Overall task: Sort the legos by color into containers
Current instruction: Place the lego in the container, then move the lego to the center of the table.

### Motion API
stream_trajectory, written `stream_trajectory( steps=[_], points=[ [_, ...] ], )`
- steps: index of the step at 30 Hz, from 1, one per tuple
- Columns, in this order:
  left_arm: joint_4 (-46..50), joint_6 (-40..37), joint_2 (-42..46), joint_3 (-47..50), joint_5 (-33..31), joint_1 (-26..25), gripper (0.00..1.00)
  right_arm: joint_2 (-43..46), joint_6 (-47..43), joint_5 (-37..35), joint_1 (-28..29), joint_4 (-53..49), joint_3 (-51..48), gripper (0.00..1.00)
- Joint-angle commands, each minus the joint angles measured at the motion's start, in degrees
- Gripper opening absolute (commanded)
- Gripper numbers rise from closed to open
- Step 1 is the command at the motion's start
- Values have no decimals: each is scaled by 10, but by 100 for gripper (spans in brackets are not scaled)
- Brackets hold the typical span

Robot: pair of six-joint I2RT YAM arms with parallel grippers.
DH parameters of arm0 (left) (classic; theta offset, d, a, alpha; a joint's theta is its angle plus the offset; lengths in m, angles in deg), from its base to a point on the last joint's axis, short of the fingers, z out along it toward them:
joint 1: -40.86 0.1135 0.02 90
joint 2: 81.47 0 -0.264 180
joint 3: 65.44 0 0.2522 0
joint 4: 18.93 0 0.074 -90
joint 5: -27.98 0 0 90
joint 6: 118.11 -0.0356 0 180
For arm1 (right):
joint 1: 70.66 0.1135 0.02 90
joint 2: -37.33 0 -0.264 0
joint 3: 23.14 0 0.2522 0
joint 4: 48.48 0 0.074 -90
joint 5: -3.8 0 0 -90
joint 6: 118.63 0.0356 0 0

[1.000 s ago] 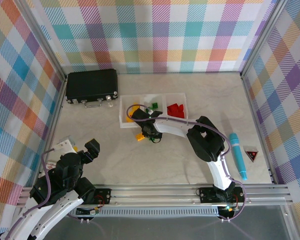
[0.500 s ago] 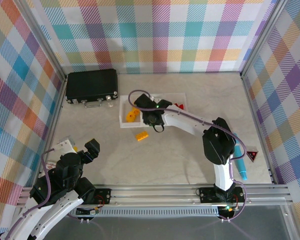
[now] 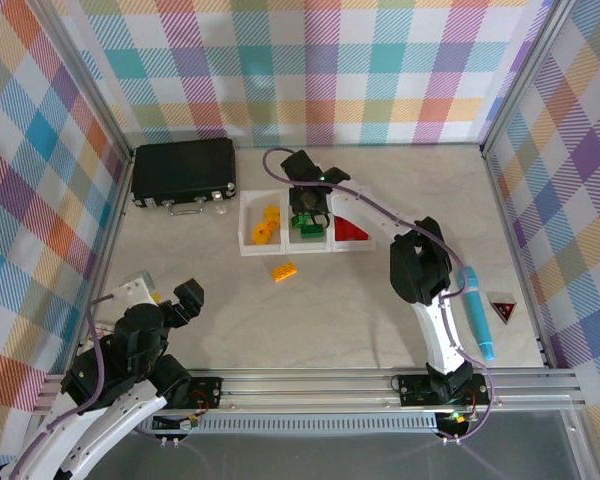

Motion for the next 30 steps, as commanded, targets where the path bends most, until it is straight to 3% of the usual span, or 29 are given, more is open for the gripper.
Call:
stream_trajectory(
  steps=[1,3,5,9,14,18,21,25,30],
  points=[
    [-29,-29,-24,4,39,-1,100,-10,-24,23,-6,-15,19,40],
    [-71,-72,-56,13,82,-1,100,-7,-28,24,-6,-15,16,59],
    [-114,-116,-98,18,138,-1,100,4,-32,24,-6,-13,8,69],
    [-163,-225,-223,-28,274,-2,100,46,-44,29,-7,-9,-18,77],
    [-181,-472,-314,-96,425,-2,100,155,-45,30,-19,13,-121,78],
    [-138,-685,-403,-129,476,-1,100,288,-33,43,-44,51,-264,78],
    [-104,-777,-488,-157,490,-1,99,387,-38,47,-60,63,-363,78],
    [-123,-829,-593,-190,498,7,95,499,-50,48,-73,46,-458,78],
    [-169,-831,-717,-235,509,36,87,617,-54,49,-86,34,-548,79]
  ],
)
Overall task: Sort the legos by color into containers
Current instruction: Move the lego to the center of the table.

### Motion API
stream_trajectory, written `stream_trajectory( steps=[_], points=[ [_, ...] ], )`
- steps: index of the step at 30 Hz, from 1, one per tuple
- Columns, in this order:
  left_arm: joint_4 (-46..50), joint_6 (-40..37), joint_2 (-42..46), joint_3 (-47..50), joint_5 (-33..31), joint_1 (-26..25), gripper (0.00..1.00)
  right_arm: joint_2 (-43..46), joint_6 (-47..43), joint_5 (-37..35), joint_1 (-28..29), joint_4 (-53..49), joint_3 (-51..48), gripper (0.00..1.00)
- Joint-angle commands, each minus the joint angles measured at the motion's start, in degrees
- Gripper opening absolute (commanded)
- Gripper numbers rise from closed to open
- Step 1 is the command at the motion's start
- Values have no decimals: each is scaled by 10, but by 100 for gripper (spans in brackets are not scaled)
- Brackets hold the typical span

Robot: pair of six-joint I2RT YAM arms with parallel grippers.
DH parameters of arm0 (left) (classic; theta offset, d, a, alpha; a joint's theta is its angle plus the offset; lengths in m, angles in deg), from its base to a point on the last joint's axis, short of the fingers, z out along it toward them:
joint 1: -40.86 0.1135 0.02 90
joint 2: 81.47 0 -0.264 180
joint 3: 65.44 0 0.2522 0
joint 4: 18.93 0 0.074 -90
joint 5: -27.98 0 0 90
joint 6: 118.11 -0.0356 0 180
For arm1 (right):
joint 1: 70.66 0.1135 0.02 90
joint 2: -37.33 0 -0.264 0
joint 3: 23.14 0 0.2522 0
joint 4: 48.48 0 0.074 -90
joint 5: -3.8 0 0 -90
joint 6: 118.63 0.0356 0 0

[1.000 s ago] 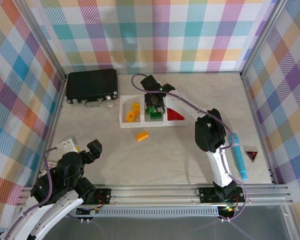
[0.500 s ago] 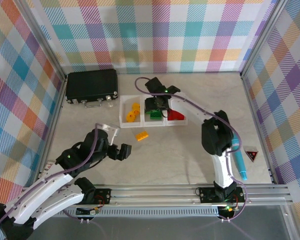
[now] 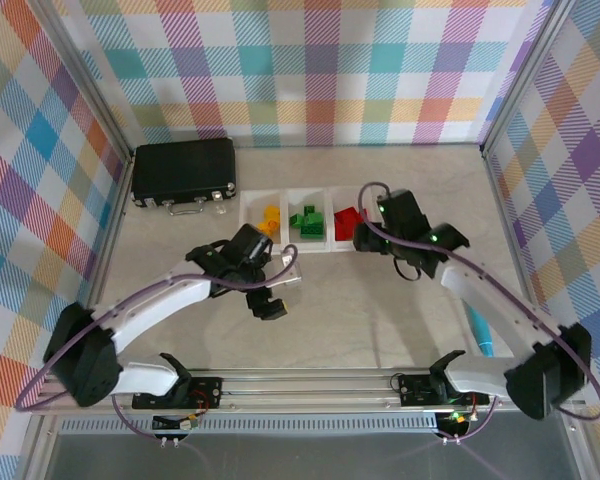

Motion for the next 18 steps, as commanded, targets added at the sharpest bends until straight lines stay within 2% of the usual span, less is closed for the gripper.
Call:
stream_trajectory(
  steps=[1,7,18],
  points=[
    [-20,-40,-67,-58,21,20,85,63,-14,7,-10,-10,-43,79],
    [-19,-1,-169,-130,-14,20,75,130,-28,11,-31,-28,-84,81],
    [-8,24,-226,-159,-81,20,72,141,-26,32,-43,-28,-101,81]
  ],
)
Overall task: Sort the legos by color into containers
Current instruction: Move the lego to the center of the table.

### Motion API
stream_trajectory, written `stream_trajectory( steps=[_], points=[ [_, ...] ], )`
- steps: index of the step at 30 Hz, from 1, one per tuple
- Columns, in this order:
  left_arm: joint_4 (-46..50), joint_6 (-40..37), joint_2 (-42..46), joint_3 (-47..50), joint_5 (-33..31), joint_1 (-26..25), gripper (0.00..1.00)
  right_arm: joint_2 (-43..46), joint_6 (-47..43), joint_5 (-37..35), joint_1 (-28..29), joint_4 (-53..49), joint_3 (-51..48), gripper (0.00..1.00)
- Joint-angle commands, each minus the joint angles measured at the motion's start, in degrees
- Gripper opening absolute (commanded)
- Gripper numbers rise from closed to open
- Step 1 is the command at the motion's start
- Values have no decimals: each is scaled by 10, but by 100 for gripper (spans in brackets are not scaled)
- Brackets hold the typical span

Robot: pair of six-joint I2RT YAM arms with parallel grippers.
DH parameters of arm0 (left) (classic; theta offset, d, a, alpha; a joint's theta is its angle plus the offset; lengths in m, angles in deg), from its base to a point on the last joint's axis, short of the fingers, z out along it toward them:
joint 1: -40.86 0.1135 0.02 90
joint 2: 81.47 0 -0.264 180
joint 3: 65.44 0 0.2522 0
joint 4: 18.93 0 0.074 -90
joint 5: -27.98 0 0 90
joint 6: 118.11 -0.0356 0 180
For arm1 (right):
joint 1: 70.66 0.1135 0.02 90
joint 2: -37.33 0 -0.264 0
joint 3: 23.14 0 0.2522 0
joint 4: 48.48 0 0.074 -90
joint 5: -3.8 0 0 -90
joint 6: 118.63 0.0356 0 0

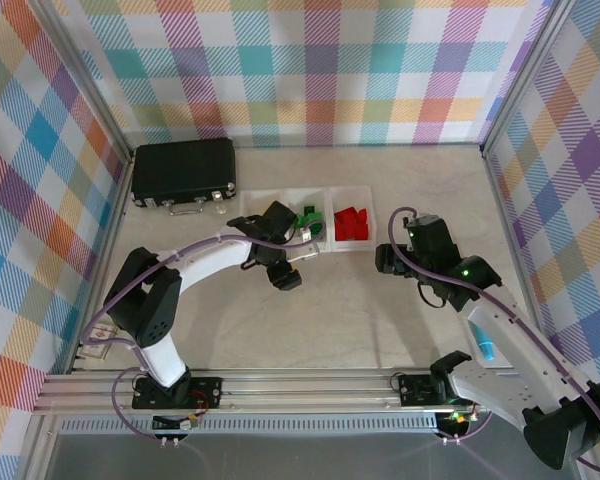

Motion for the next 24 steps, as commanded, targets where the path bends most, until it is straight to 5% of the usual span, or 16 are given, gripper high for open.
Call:
stream_trajectory(
  steps=[1,17,24],
  points=[
    [17,11,-17,-19,-21,2,72,5,-1,23,-3,0,-9,81],
    [39,36,-95,-70,-131,-7,63,41,2,27,-3,-31,-26,81],
    [56,42,-115,-75,-112,-15,63,46,4,27,-3,-35,-30,81]
  ],
)
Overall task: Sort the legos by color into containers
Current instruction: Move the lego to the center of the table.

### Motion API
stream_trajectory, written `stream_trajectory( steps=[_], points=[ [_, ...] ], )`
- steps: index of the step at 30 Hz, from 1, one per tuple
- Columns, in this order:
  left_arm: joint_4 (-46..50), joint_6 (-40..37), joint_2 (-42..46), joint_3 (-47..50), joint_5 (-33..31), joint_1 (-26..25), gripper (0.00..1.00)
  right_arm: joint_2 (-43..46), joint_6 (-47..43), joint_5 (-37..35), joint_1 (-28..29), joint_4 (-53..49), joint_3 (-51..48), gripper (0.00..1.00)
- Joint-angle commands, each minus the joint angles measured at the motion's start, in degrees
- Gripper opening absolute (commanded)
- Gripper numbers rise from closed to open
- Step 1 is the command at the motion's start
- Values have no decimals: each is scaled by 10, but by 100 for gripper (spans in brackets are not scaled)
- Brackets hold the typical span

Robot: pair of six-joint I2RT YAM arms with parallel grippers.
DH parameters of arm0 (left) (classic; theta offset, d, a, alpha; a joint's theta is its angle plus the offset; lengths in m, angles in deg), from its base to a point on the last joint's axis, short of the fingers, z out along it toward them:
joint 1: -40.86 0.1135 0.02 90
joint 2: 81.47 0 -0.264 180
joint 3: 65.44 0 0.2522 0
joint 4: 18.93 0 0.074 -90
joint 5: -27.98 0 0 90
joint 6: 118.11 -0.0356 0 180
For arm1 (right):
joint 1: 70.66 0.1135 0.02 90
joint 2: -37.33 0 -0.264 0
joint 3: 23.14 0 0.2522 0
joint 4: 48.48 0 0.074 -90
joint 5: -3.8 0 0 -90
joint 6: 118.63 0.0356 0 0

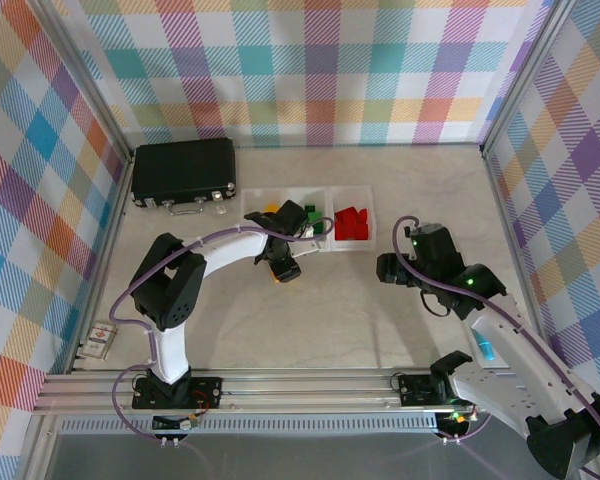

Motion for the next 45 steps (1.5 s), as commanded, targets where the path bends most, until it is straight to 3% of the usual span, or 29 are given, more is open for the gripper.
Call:
stream_trajectory(
  steps=[1,22,37,42,45],
  points=[
    [29,13,-22,-9,-1,-8,63,10,2,4,-3,-11,-4,81],
    [38,44,-83,-13,-62,-25,55,51,7,1,-3,-34,-18,81],
    [36,64,-96,-5,-85,-26,35,80,8,-6,-3,-47,-29,81],
    [36,64,-68,-1,-91,-31,37,80,8,-7,-3,-48,-29,81],
    [45,63,-45,-8,-104,-35,43,80,9,-6,-3,-48,-30,81]
  ],
)
